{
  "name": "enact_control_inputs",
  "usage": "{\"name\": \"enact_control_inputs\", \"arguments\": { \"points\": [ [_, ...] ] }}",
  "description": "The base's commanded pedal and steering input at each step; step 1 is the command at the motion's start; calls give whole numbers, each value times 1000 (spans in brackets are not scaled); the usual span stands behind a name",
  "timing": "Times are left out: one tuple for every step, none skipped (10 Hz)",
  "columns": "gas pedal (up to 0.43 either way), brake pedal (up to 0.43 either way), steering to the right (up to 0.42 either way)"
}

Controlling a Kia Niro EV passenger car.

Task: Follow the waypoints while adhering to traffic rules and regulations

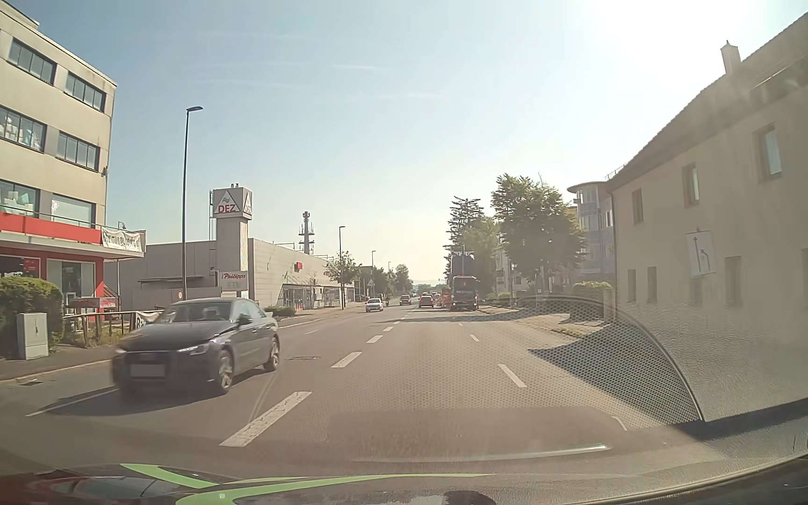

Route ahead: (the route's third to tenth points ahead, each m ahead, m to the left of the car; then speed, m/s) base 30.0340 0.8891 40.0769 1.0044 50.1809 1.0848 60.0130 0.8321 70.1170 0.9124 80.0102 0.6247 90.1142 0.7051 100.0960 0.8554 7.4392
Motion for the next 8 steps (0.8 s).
{"name": "enact_control_inputs", "arguments": {
  "points": [
    [47,0,-6],
    [47,0,-6],
    [47,0,-6],
    [47,0,-6],
    [47,0,-6],
    [47,0,-6],
    [47,0,-4],
    [47,0,-3]
  ]
}}
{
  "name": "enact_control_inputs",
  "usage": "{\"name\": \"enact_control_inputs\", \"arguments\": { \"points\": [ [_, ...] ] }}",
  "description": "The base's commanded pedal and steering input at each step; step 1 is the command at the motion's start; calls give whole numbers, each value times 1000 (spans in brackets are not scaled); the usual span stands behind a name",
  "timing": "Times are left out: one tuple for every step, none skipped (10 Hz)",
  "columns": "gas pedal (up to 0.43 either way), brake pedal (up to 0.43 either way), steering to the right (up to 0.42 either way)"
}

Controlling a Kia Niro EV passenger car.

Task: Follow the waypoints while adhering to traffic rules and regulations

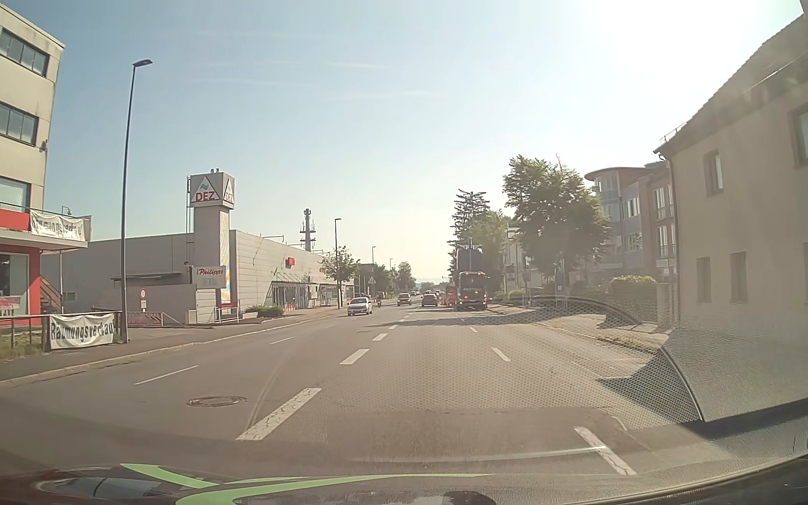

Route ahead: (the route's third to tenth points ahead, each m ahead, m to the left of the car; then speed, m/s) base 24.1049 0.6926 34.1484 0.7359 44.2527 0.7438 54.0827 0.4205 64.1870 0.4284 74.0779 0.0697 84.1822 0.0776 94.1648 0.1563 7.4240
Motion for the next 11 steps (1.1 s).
{"name": "enact_control_inputs", "arguments": {
  "points": [
    [47,0,-3],
    [47,0,-2],
    [47,0,-1],
    [47,0,-1],
    [47,0,-1],
    [47,0,0],
    [47,0,0],
    [47,0,0],
    [47,0,0],
    [47,0,0],
    [47,0,0]
  ]
}}
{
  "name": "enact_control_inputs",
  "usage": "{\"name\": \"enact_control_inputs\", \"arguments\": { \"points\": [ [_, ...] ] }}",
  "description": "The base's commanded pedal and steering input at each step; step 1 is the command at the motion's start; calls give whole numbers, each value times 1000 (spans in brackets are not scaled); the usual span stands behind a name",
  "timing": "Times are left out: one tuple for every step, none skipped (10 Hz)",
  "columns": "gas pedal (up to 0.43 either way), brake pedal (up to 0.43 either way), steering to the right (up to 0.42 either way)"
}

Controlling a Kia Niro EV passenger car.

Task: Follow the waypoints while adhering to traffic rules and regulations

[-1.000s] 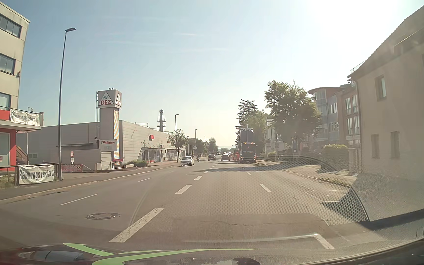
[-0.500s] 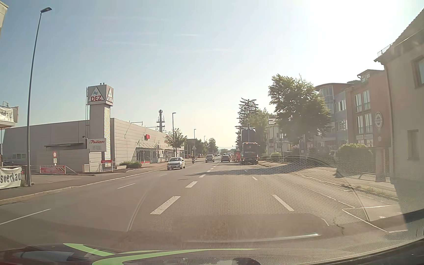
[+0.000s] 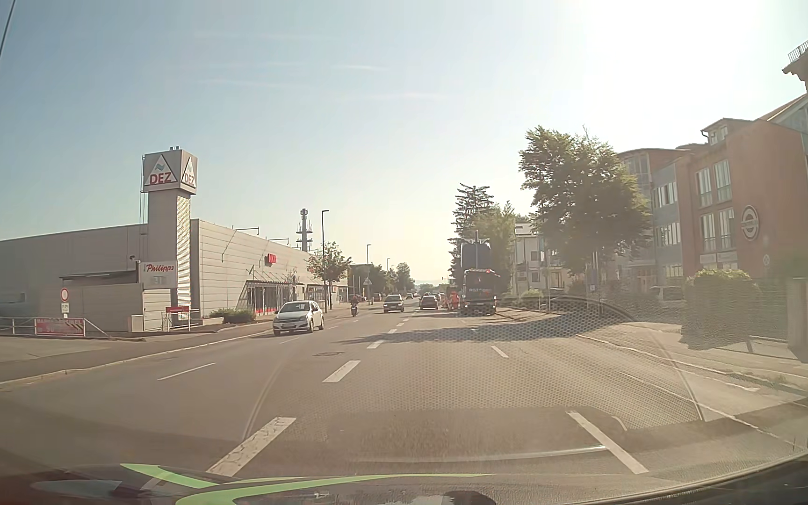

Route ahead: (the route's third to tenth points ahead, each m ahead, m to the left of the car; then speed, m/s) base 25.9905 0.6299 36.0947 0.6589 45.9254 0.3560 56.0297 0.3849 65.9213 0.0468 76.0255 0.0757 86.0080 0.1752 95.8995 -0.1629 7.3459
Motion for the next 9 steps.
{"name": "enact_control_inputs", "arguments": {
  "points": [
    [47,0,0],
    [47,0,0],
    [47,0,0],
    [47,0,0],
    [59,0,0],
    [59,0,-1],
    [67,0,0],
    [79,0,-1],
    [87,0,-1]
  ]
}}
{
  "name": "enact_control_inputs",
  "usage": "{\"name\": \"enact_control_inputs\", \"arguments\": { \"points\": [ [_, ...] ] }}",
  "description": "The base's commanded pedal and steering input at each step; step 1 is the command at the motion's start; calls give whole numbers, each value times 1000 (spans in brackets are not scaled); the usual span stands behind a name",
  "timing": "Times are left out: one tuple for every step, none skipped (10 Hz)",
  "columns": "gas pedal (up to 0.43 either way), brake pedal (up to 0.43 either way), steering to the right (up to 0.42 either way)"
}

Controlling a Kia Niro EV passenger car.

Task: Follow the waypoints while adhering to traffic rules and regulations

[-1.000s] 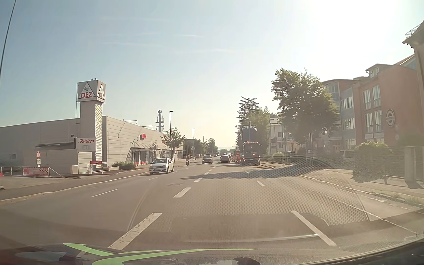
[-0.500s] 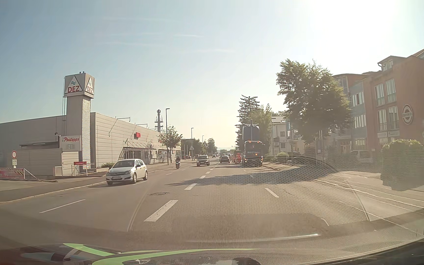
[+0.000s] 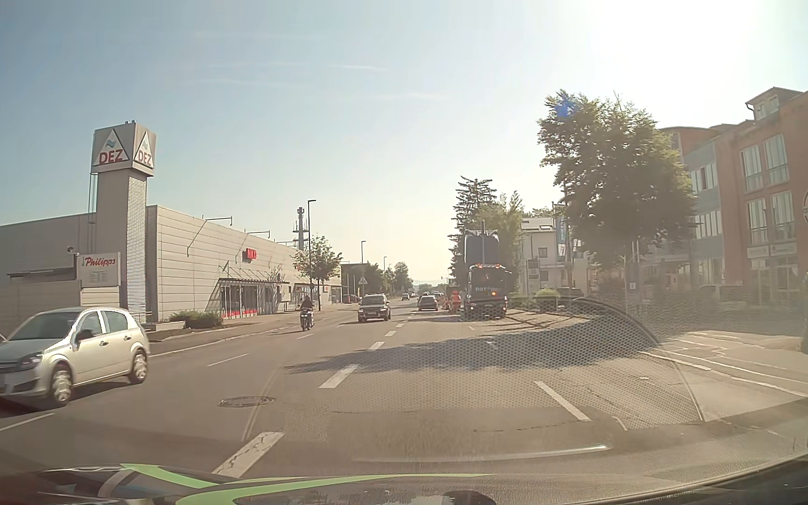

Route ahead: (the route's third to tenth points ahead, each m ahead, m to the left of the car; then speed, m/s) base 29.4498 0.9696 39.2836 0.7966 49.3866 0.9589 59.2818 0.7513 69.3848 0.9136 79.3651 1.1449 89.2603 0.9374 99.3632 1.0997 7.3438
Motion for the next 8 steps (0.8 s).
{"name": "enact_control_inputs", "arguments": {
  "points": [
    [87,0,0],
    [87,0,0],
    [87,0,0],
    [87,0,0],
    [87,0,-1],
    [87,0,0],
    [87,0,-1],
    [87,0,-2]
  ]
}}
